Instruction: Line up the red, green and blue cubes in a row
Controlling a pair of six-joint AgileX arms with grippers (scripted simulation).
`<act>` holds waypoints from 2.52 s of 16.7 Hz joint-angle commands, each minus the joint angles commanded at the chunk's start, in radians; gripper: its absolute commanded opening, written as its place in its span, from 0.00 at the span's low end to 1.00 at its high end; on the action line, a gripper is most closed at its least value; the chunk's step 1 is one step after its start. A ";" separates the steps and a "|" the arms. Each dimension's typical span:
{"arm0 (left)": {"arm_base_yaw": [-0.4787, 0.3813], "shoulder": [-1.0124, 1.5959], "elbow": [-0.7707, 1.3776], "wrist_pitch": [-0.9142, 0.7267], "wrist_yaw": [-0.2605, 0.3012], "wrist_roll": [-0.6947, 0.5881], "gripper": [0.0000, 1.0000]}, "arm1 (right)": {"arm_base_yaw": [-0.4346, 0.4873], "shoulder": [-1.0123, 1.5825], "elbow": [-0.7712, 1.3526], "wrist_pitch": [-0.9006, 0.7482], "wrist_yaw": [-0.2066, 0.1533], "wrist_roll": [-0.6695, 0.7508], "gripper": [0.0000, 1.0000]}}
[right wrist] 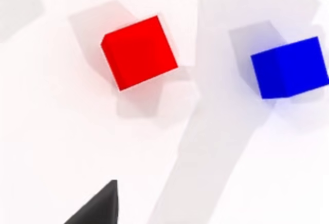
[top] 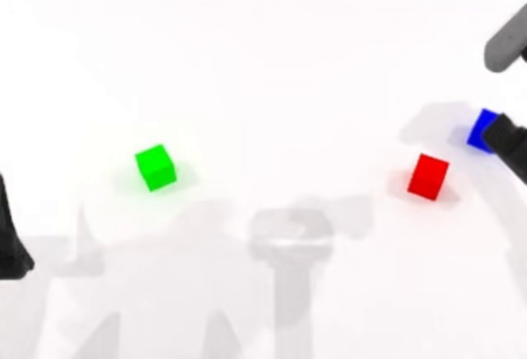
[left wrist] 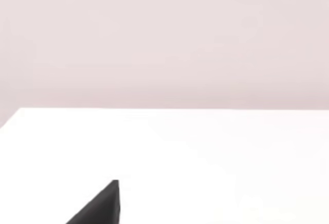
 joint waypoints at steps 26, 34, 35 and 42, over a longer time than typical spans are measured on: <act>0.000 0.000 0.000 0.000 0.000 0.000 1.00 | 0.102 0.790 0.358 -0.058 0.006 -0.250 1.00; 0.000 0.000 0.000 0.000 0.000 0.000 1.00 | 0.102 0.794 0.353 -0.051 0.006 -0.250 0.70; 0.000 0.000 0.000 0.000 0.000 0.000 1.00 | 0.102 0.794 0.353 -0.051 0.006 -0.250 0.62; 0.000 0.000 0.000 0.000 0.000 0.000 1.00 | 0.102 0.794 0.353 -0.051 0.006 -0.250 0.10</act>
